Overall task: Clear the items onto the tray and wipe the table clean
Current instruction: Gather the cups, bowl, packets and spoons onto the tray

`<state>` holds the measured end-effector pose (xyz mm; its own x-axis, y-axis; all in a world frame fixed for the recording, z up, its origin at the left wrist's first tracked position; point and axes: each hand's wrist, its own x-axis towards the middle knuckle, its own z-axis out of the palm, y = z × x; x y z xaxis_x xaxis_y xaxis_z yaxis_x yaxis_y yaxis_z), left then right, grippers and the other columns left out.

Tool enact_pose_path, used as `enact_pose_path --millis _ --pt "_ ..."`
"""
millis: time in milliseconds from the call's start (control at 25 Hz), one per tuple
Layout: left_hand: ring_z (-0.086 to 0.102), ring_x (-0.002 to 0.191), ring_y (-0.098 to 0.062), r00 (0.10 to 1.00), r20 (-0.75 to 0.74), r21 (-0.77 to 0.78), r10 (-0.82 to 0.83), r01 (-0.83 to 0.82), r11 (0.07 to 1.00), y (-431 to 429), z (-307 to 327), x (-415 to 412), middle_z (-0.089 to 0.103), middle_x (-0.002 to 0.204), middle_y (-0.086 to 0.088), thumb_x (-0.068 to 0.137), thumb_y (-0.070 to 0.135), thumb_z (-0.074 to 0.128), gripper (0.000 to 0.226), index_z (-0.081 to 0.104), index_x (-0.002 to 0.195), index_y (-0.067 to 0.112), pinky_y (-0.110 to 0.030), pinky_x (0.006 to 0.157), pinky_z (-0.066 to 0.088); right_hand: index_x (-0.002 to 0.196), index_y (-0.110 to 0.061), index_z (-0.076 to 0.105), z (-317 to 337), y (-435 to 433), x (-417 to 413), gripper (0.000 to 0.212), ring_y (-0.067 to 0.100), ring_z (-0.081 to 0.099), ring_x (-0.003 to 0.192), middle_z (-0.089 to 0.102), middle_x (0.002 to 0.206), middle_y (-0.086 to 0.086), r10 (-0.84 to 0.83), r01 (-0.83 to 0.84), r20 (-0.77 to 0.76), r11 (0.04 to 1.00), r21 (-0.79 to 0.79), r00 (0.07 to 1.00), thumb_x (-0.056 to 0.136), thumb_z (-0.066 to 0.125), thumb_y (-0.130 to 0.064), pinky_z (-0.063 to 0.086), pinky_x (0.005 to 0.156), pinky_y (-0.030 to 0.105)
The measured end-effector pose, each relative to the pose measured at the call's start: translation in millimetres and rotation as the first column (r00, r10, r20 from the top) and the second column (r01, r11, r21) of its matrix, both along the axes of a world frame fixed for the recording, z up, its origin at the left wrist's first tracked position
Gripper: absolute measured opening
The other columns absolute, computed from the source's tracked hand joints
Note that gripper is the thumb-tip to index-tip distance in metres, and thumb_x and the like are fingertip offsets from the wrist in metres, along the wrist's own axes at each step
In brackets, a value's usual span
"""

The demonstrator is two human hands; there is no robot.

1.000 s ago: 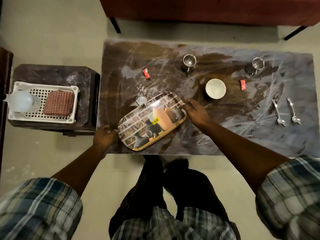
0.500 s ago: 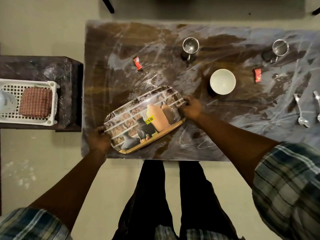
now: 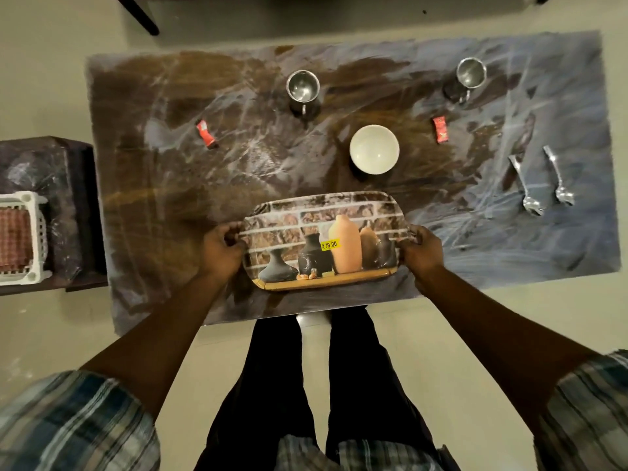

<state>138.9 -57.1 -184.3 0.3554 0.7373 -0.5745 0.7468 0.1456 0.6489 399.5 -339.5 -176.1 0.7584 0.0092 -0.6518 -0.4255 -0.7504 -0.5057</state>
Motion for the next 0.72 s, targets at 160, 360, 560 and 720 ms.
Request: enact_pose_path --millis 160,360,560,720 --pt "0.063 0.080 -0.015 0.997 -0.024 -0.011 -0.076 0.076 0.997 -23 -12 19 0.070 0.097 -0.012 0.094 -0.012 0.066 0.031 0.072 0.123 -0.003 -0.015 0.074 0.054 0.115 -0.011 0.075 -4 -33 5 0.022 0.037 0.073 0.112 0.078 0.116 0.015 -0.031 0.031 -0.010 0.999 -0.038 0.999 0.096 0.067 -0.004 0.060 0.099 0.054" --pt "0.064 0.090 -0.024 0.990 -0.092 0.020 -0.107 0.109 0.994 -28 -20 23 0.070 0.097 -0.012 0.093 -0.008 0.068 0.031 0.073 0.123 -0.001 -0.034 0.087 0.054 0.120 -0.009 0.076 -14 -36 10 0.026 0.037 0.072 0.113 0.078 0.117 0.016 -0.047 0.047 -0.015 0.998 -0.034 0.999 0.096 0.066 -0.004 0.059 0.102 0.053" --pt "0.064 0.084 -0.025 0.975 -0.156 0.066 -0.156 0.168 0.984 -26 -20 25 0.076 0.099 -0.023 0.091 -0.004 0.072 0.029 0.075 0.119 0.002 -0.040 0.087 0.056 0.118 -0.011 0.076 -17 -34 11 0.025 0.033 0.073 0.110 0.078 0.114 0.012 -0.045 0.045 -0.015 0.998 -0.036 0.999 0.095 0.068 -0.006 0.060 0.101 0.051" --pt "0.064 0.074 -0.013 0.971 -0.217 0.088 -0.105 0.126 0.988 -16 -5 40 0.072 0.089 -0.004 0.090 0.009 0.079 0.023 0.077 0.112 0.005 -0.015 0.065 0.046 0.120 -0.012 0.073 -4 -33 14 0.026 0.029 0.071 0.104 0.077 0.112 0.010 0.047 -0.044 0.028 0.992 -0.119 0.998 0.094 0.070 -0.011 0.057 0.093 0.037"
